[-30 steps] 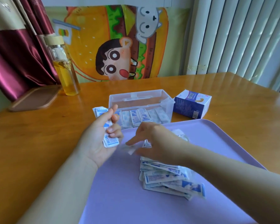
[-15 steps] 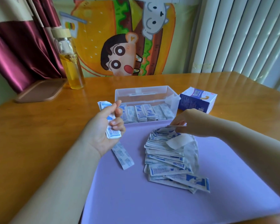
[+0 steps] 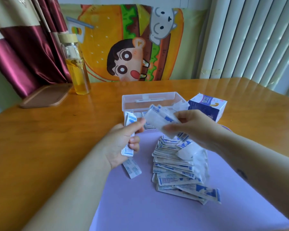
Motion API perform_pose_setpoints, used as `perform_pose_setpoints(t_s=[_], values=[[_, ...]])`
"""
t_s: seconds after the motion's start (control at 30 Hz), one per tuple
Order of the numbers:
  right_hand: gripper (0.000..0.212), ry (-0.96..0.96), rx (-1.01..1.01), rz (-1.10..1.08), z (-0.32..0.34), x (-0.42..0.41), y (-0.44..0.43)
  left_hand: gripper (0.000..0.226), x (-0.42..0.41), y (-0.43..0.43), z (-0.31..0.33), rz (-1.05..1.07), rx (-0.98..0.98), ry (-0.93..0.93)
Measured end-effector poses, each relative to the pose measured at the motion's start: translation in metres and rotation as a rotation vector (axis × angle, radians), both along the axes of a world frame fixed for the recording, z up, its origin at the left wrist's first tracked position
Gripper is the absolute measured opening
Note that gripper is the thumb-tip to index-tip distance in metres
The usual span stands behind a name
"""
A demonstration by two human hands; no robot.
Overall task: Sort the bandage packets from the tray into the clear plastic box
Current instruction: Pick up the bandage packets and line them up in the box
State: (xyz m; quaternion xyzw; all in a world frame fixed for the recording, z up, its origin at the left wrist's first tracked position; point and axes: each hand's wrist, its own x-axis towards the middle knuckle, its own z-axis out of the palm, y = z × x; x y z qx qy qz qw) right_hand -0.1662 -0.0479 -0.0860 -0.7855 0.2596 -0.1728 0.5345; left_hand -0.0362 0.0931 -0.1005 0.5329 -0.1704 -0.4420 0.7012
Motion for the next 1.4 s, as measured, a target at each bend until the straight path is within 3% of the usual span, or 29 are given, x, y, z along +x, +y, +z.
perform_pose_setpoints(t_s=[0.1,0.2,0.3,0.4,0.5,0.63,0.73,0.93,1.03,1.17,1.4], values=[[0.023,-0.094,0.203,0.027,-0.01,0.012,0.018,0.008,-0.005,-0.002,-0.003,0.006,0.018,-0.074],[0.016,-0.14,0.396,0.062,-0.014,0.017,0.028,0.012,-0.002,-0.002,-0.005,0.037,-0.012,-0.057],[0.029,-0.154,0.578,0.109,-0.015,0.016,0.028,0.012,0.003,0.0,-0.004,0.042,-0.043,-0.03],[0.023,-0.16,0.69,0.084,-0.015,0.014,0.024,0.018,0.007,0.0,-0.003,0.053,-0.043,-0.006],[0.018,-0.165,0.659,0.029,-0.015,0.011,0.025,0.022,0.007,-0.002,-0.003,0.096,-0.037,0.048],[0.013,-0.23,0.6,-0.074,-0.016,0.008,0.027,0.03,0.009,-0.004,0.0,0.108,-0.171,0.263],[0.013,-0.262,0.621,-0.098,-0.014,0.007,0.03,0.029,0.012,-0.002,0.001,0.098,-0.234,0.315],[0.012,-0.255,0.57,-0.095,-0.016,0.007,0.041,0.037,0.01,0.0,0.003,0.052,-0.206,0.234],[0.013,-0.254,0.515,-0.129,-0.016,0.007,0.043,0.009,0.009,0.0,0.004,0.065,-0.152,0.139],[0.014,-0.254,0.514,-0.208,-0.014,0.005,0.039,0.027,0.01,-0.003,-0.001,0.2,-0.094,0.046],[0.016,-0.3,0.691,-0.262,-0.011,0.006,0.046,0.015,0.009,-0.005,-0.005,0.299,-0.088,0.152]])
